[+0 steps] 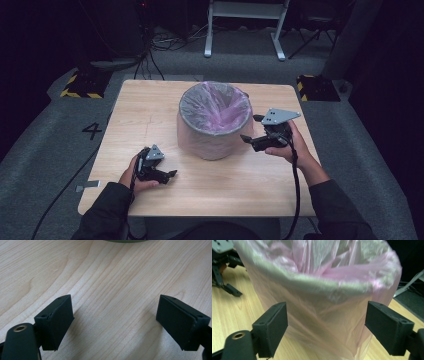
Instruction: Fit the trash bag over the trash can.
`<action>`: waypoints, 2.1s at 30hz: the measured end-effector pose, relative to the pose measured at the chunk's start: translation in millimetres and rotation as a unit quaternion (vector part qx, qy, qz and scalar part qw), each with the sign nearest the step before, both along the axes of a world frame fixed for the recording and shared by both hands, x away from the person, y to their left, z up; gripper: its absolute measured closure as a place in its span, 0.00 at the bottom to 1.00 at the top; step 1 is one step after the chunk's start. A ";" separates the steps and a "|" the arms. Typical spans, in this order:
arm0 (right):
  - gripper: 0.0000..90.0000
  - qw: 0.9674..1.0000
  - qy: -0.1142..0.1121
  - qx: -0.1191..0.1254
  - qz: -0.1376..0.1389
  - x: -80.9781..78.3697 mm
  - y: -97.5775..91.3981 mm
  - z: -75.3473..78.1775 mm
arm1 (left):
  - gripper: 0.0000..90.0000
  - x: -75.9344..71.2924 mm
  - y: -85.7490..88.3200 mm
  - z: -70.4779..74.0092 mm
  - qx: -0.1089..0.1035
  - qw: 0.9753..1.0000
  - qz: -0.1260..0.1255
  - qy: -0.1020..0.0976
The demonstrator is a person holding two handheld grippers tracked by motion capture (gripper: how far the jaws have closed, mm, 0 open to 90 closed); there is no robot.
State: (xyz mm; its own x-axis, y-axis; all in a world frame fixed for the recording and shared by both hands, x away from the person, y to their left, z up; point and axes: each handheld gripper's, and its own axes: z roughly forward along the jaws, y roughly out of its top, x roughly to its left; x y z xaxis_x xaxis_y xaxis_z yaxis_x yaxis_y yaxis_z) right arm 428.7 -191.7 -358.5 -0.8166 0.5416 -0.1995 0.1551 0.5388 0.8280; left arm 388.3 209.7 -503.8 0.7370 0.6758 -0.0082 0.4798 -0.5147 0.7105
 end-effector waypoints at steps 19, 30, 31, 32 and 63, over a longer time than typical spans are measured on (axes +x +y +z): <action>0.21 0.998 0.032 -0.054 -0.032 0.7 -10.4 -47.8 | 0.16 0.0 0.0 0.0 0.000 1.000 0.000 0.000; 0.21 0.993 0.046 -0.082 -0.077 2.7 -30.7 -77.1 | 0.16 0.0 0.0 0.0 0.000 1.000 0.000 0.000; 0.21 0.992 0.045 -0.082 -0.078 2.3 -32.6 -79.1 | 0.16 0.0 0.0 0.0 0.000 1.000 0.000 0.000; 0.21 0.992 0.046 -0.084 -0.079 2.0 -34.8 -81.6 | 0.16 0.0 0.0 0.0 0.000 1.000 0.000 0.000; 0.19 0.984 0.113 -0.055 -0.130 -17.6 -88.4 -136.9 | 0.16 0.0 0.0 0.0 0.000 1.000 0.000 0.000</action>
State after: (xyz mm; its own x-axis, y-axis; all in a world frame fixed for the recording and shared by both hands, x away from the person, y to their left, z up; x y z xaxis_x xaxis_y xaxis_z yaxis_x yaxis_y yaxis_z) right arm 411.0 -280.1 -495.5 -0.6831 0.7236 -0.0983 0.4724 0.5405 0.6962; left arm 388.3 209.7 -503.8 0.7369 0.6760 -0.0082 0.4800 -0.5146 0.7105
